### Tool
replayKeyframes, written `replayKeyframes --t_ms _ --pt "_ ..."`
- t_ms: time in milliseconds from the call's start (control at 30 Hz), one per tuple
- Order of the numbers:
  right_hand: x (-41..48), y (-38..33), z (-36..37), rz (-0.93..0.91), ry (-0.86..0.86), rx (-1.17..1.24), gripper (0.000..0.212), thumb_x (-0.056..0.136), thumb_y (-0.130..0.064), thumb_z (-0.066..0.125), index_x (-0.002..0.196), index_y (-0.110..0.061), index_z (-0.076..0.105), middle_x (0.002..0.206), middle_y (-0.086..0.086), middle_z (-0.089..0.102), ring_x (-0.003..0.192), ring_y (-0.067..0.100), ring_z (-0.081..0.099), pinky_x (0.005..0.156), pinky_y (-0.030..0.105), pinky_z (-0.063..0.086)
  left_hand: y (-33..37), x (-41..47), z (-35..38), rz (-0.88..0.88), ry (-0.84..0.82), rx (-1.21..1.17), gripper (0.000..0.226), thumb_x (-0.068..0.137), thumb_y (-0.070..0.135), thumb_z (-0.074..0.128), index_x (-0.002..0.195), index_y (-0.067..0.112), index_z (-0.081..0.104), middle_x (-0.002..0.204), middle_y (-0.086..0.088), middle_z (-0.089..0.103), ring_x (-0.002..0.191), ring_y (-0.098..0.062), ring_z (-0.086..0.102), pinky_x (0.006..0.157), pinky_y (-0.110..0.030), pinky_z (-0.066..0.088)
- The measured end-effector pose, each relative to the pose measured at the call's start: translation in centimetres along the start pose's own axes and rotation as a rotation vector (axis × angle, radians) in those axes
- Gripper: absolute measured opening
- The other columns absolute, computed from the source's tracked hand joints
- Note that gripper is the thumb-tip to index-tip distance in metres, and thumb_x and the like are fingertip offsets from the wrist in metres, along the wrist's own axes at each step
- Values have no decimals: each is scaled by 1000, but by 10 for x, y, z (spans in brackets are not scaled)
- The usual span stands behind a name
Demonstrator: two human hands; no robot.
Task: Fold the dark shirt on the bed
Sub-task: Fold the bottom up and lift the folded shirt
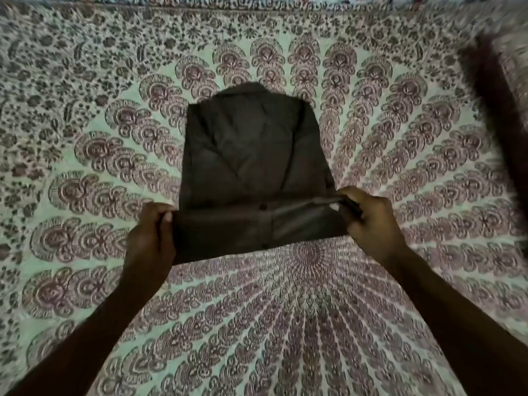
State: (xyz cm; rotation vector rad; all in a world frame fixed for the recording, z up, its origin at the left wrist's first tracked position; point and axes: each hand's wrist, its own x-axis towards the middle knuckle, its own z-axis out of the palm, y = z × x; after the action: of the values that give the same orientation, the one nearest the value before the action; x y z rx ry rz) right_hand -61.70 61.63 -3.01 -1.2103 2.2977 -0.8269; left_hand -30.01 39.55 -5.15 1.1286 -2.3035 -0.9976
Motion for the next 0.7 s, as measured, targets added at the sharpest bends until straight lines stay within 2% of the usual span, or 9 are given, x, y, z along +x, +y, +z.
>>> replayKeyframes --t_ms 67,133,167,233,267,333,400,600,700 --pt "40 -5 -6 12 66 53 23 96 -30 61 110 -13 70 80 6 70 69 19 66 61 34 54 3 44 1 1 60 -5 14 110 22 40 105 32 49 80 6 54 73 6 57 58 -10 42" --pt "83 -9 -11 12 140 124 32 90 -36 59 106 -10 70 83 -2 67 75 7 62 69 25 50 5 91 3 -8 128 18 14 111 15 43 106 22 54 80 8 51 76 20 53 60 -3 38" --pt "105 -9 -11 9 156 142 25 90 -31 64 103 -10 70 82 -5 65 75 1 59 69 20 46 5 112 5 4 166 33 18 111 11 44 103 23 55 81 9 50 75 22 51 61 -2 35" --pt "147 -5 -9 28 151 112 7 94 -18 71 99 -13 70 82 -8 63 75 4 57 71 22 45 1 149 12 24 201 51 24 109 9 45 102 27 58 82 7 53 68 10 49 57 -13 31" --pt "168 -3 -6 43 141 89 4 94 -15 72 98 -15 70 82 -8 63 77 9 57 72 25 45 -5 167 17 17 211 51 19 109 9 46 105 18 61 84 2 57 69 4 46 59 -21 30" --pt "204 3 3 81 109 36 6 95 -12 72 98 -17 70 84 -4 66 82 15 59 74 26 47 -22 197 27 6 195 70 20 110 16 44 114 5 61 90 -8 62 79 -19 55 67 -28 33" --pt "236 10 15 110 83 -43 8 94 -11 71 103 -11 72 94 6 72 88 18 61 80 29 49 -35 221 36 6 161 131 26 110 25 40 116 9 60 94 -15 65 82 -31 61 70 -35 41" --pt "303 22 37 248 59 -230 26 94 -17 68 120 -14 69 120 17 70 114 39 65 97 47 56 -45 274 53 -88 127 179 27 110 21 41 121 6 62 105 -25 69 96 -41 66 74 -36 39" --pt "305 15 43 305 91 -339 36 96 -9 60 132 -14 59 134 18 59 129 41 53 106 55 46 -42 277 58 -102 115 256 49 106 43 37 132 5 55 128 -25 60 119 -44 58 96 -51 46"
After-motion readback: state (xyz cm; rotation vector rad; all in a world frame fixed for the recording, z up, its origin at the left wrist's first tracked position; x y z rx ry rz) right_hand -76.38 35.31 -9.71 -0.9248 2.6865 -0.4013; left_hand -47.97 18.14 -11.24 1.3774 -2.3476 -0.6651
